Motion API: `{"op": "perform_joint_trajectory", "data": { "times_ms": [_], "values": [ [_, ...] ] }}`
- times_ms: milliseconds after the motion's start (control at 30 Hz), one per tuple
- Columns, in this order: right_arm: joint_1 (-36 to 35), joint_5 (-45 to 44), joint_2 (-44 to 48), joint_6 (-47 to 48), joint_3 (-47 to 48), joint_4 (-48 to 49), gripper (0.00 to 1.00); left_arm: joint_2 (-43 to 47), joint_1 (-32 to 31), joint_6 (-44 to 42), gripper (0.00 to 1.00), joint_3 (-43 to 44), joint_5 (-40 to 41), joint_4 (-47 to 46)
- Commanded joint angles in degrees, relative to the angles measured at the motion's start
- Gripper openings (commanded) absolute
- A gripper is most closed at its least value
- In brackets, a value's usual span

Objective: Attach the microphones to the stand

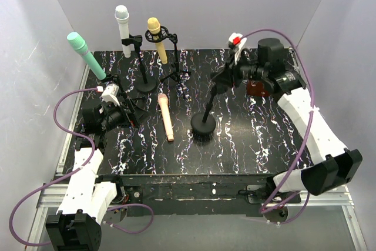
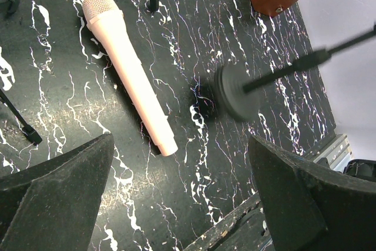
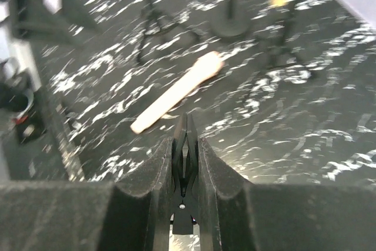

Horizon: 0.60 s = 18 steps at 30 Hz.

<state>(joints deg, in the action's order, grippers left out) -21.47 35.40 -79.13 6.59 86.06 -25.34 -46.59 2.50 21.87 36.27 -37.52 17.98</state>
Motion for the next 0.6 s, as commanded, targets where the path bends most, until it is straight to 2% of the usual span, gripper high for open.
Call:
{"op": "perform_joint_trajectory", "data": {
  "times_ms": [0,167,567],
  "values": [
    [-3.0,12.7,3.6,7.4,-3.3,-3.6,0.01,1.2,-0.1,-0.4,0.98,0.4,-0.5,-0.3],
    [-5.2,15.0,5.2,13.0,-5.6,-8.8,0.01,1.2,-0.1,-0.3,0.98,0.4,-0.5,-0.3],
    [-6.9,17.0,6.4,17.2,-7.7,-13.4,0.03,1.1,-0.1,-0.2,0.98,0.3,-0.5,-0.3]
  ]
}}
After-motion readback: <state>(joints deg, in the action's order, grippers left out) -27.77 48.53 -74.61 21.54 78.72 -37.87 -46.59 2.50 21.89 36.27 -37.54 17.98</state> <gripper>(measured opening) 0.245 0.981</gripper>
